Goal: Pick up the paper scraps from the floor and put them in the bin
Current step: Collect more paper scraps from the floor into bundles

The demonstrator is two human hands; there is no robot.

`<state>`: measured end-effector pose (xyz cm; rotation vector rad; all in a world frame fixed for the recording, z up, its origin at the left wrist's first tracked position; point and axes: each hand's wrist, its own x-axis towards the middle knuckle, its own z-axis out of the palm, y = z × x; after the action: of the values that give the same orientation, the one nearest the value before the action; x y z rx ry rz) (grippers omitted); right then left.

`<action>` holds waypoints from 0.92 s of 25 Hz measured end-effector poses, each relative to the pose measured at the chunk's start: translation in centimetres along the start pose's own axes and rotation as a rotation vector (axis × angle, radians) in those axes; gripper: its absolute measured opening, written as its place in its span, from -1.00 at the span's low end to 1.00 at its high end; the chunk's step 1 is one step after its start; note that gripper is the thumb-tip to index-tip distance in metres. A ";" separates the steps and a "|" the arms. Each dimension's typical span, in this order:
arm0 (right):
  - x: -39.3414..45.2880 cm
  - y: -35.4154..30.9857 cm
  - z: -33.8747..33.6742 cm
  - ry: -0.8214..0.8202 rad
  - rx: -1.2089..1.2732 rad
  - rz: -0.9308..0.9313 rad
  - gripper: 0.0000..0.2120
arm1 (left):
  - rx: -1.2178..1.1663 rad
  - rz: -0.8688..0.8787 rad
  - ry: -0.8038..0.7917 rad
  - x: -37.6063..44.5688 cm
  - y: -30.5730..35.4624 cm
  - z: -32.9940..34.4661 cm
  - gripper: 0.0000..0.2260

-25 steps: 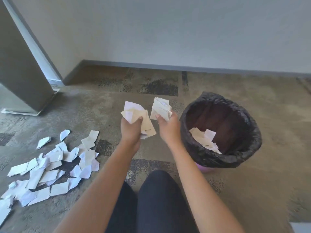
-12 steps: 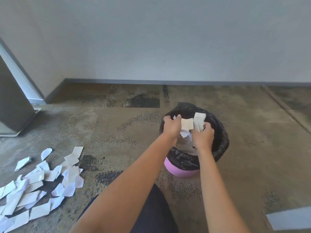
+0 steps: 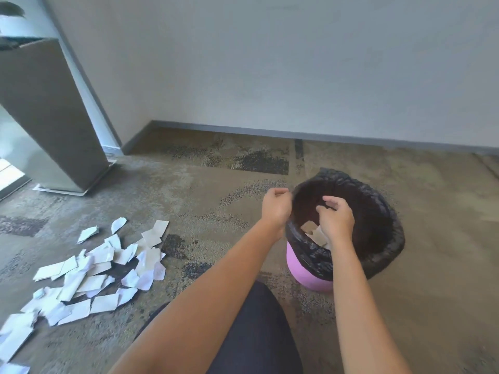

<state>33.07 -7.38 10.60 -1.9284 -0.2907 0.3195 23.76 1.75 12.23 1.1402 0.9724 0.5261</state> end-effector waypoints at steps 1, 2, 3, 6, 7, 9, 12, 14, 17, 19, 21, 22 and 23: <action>-0.2 -0.3 0.9 -0.022 0.007 -0.007 -0.76 | -0.010 0.001 0.026 0.0 -0.1 -1.2 -0.88; -0.6 -0.7 2.1 -0.051 0.019 -0.017 -0.77 | -0.023 0.002 0.056 0.2 -0.3 -2.8 -0.90; -1.1 -1.1 3.5 -0.076 0.022 -0.037 -0.77 | -0.019 -0.001 0.095 0.2 -0.4 -4.7 -0.92; -3.3 -2.8 8.4 -0.100 -0.058 -0.103 -0.79 | -0.023 -0.023 0.234 0.7 -1.0 -11.5 -0.90; -4.2 -3.2 10.1 -0.074 -0.162 -0.129 -0.81 | -0.027 -0.032 0.278 0.8 -1.3 -14.0 -0.87; -5.9 -3.9 12.9 0.002 -0.357 -0.193 -0.82 | -0.038 -0.057 0.349 0.8 -2.5 -18.7 -0.84; -9.1 -3.8 18.0 -0.007 -0.433 -0.274 -0.83 | -0.092 -0.086 0.452 0.4 -5.1 -26.4 -0.82; -11.3 -2.9 22.0 -0.176 -0.374 -0.295 -0.84 | -0.070 -0.107 0.531 0.1 -7.0 -31.9 -0.83; -14.4 -0.2 28.5 -0.446 -0.424 -0.303 -0.81 | -0.002 -0.167 0.637 -0.7 -10.0 -40.0 -0.78; -16.7 1.4 32.5 -0.581 -0.458 -0.275 -0.77 | 0.061 -0.207 0.675 -1.9 -11.9 -44.5 -0.68; -19.2 3.0 36.2 -0.702 -0.491 -0.229 -0.74 | 0.287 -0.249 0.699 -2.9 -14.0 -48.7 -0.63; -20.3 3.6 37.7 -0.763 -0.516 -0.200 -0.71 | 0.415 -0.261 0.696 -3.3 -15.0 -50.6 -0.60; -21.2 4.1 39.1 -0.812 -0.542 -0.186 -0.65 | 0.555 -0.274 0.666 -3.4 -15.9 -52.2 -0.54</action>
<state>-0.39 17.51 -5.47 -2.1826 -1.1801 0.9733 -24.42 20.07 -6.10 1.3113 1.9096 0.4264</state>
